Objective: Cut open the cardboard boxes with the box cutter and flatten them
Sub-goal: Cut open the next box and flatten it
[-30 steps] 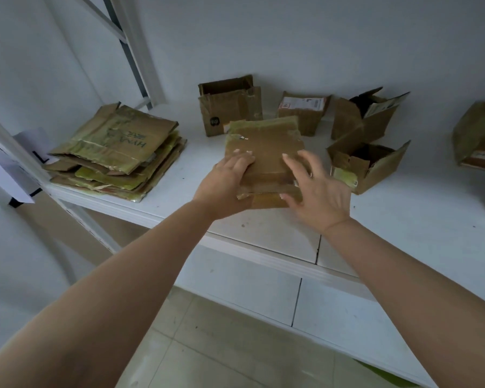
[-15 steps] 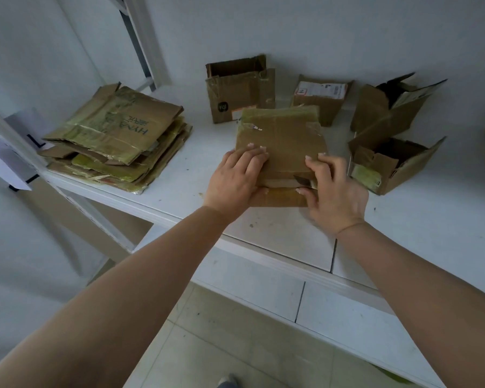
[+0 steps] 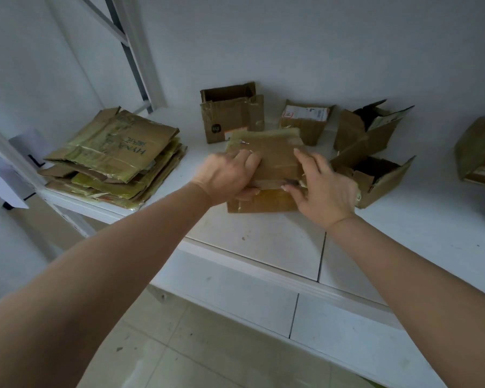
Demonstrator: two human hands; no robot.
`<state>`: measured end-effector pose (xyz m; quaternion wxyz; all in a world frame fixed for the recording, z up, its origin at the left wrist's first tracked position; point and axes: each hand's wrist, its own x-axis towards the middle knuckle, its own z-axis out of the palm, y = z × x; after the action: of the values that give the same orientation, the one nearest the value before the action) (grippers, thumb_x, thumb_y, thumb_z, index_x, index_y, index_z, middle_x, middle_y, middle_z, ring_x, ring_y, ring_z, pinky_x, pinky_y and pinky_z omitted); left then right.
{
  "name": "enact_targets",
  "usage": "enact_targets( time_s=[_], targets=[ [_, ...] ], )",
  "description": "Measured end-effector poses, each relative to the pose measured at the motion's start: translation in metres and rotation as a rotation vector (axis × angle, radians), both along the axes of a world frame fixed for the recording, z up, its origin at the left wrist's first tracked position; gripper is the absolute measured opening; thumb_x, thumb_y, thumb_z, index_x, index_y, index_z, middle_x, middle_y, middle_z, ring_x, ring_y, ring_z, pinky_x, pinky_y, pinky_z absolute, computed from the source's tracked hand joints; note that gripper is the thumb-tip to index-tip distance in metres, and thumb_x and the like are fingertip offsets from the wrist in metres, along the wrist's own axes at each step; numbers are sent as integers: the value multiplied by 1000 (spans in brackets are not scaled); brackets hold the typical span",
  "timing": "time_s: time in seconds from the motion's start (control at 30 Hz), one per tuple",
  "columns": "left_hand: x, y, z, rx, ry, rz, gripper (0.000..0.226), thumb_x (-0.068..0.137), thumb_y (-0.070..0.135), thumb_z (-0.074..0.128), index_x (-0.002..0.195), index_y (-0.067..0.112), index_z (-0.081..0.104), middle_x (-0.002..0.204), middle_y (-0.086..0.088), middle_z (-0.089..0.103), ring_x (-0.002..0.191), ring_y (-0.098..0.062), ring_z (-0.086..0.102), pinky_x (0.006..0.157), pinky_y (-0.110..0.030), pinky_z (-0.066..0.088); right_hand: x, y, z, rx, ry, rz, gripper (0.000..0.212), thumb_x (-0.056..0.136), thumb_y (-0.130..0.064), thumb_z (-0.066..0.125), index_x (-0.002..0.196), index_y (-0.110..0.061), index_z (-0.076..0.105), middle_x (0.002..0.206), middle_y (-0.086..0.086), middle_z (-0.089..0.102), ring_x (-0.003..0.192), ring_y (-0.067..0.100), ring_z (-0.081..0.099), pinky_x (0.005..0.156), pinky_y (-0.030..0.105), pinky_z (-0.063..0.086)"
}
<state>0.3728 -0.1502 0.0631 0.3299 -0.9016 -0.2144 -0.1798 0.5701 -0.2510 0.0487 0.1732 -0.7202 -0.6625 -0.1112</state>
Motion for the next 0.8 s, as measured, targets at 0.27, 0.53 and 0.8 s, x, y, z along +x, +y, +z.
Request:
enact_targets(
  time_s=[0.27,0.53,0.8],
  targets=[
    [-1,27,27,16,43,-41,66,88,52,33,112,-4,56,87,-20,63,49,-29,59,34,-25,42,-5,17,44,41,-229,11,73,86,-63,47,145,-26,26,141,2,40,88,28,62,54,28,37],
    [0,38,30,95,102,-63,60,87,53,40,104,-1,61,78,-12,62,50,-21,57,35,-24,44,-12,20,62,-8,-537,61,57,84,-58,52,116,-11,52,98,7,63,67,23,64,47,25,32],
    [-2,31,14,-92,34,-25,60,80,52,65,111,1,59,91,-15,63,55,-28,61,36,-27,44,-9,21,37,-80,-346,63,59,89,-53,49,131,-13,38,128,7,51,82,26,65,56,30,39]
  ],
)
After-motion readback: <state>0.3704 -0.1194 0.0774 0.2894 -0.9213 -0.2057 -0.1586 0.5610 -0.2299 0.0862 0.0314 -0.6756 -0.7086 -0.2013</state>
